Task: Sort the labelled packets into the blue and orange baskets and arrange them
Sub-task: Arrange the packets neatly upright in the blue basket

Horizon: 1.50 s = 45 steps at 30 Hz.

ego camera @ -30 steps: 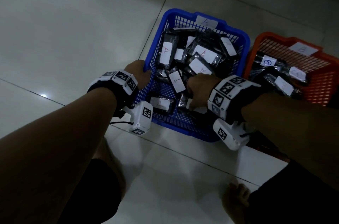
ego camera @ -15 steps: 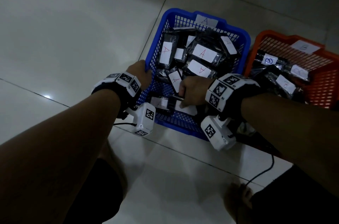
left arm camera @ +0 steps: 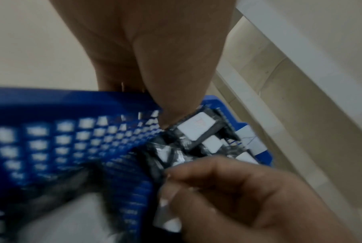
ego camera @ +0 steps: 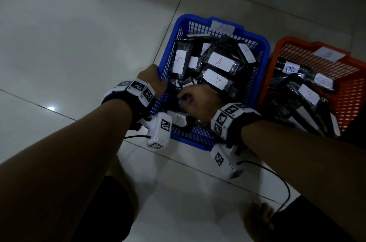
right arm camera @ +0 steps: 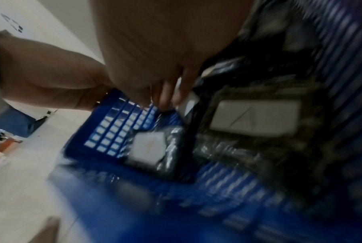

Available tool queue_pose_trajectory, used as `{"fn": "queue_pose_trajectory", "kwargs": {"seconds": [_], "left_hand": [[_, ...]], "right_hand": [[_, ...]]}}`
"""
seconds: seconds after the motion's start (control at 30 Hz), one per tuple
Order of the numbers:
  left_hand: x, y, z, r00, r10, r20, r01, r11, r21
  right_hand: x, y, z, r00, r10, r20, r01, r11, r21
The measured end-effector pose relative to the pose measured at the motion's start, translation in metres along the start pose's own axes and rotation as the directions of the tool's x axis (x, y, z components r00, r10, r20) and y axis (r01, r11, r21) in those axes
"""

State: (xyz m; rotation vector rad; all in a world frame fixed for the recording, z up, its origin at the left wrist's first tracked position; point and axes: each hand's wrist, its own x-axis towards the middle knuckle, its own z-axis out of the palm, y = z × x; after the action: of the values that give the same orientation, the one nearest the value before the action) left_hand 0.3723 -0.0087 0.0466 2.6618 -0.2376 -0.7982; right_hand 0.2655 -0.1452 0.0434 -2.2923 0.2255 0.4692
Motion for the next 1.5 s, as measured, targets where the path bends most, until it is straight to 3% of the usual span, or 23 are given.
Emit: {"fn": "queue_pose_trajectory", "kwargs": {"seconds": [0.07, 0.1, 0.17, 0.27, 0.33, 0.53, 0.67, 0.77, 0.9, 1.17, 1.27, 1.5], "left_hand": [[0.000, 0.008, -0.007, 0.984, 0.038, -0.174, -0.049, 0.997, -0.059], [0.000, 0.015, -0.012, 0.954, 0.091, -0.287, -0.108, 0.993, -0.047], [0.001, 0.031, -0.016, 0.923, 0.160, -0.350, -0.165, 0.986, 0.014], [0.001, 0.046, -0.004, 0.994, 0.100, -0.042, -0.092, 0.983, 0.157], [0.002, 0.049, 0.015, 0.994, 0.025, 0.106, -0.041, 0.988, 0.152], [-0.001, 0.047, 0.046, 0.989, -0.091, 0.115, 0.081, 0.993, 0.083], [0.003, 0.044, 0.052, 0.985, -0.074, 0.157, 0.065, 0.996, 0.065], [-0.002, 0.046, 0.051, 0.986, -0.087, 0.141, 0.080, 0.995, 0.055], [-0.006, 0.052, 0.042, 0.970, 0.044, 0.240, -0.061, 0.996, 0.062], [0.010, 0.047, 0.022, 0.933, 0.059, 0.356, -0.089, 0.994, 0.070], [0.012, 0.042, 0.017, 0.935, 0.080, 0.345, -0.122, 0.987, 0.103], [0.004, 0.047, -0.004, 0.876, 0.071, 0.477, -0.197, 0.955, 0.220]], "right_hand": [[0.000, 0.008, -0.017, 0.979, -0.054, -0.197, 0.027, 0.990, -0.138], [0.000, 0.014, -0.024, 0.955, -0.102, -0.278, 0.044, 0.977, -0.209], [0.000, 0.024, -0.034, 0.912, -0.165, -0.377, 0.038, 0.946, -0.322], [-0.001, 0.034, -0.044, 0.934, -0.076, -0.350, -0.081, 0.906, -0.414], [-0.004, 0.038, -0.048, 0.948, -0.036, -0.317, -0.111, 0.895, -0.432], [-0.013, 0.041, -0.048, 0.967, -0.008, -0.255, -0.107, 0.895, -0.434], [-0.016, 0.045, -0.049, 0.978, 0.086, -0.188, -0.118, 0.979, -0.167], [-0.021, 0.045, -0.054, 0.989, 0.072, -0.131, -0.087, 0.990, -0.109], [-0.027, 0.044, -0.048, 0.997, 0.063, 0.054, -0.054, 0.987, -0.154], [-0.028, 0.050, -0.025, 0.999, -0.018, 0.039, 0.029, 0.952, -0.304], [-0.025, 0.049, -0.030, 0.992, 0.076, 0.101, -0.041, 0.948, -0.315], [-0.029, 0.049, -0.029, 0.945, 0.189, 0.266, -0.124, 0.961, -0.246]]}}
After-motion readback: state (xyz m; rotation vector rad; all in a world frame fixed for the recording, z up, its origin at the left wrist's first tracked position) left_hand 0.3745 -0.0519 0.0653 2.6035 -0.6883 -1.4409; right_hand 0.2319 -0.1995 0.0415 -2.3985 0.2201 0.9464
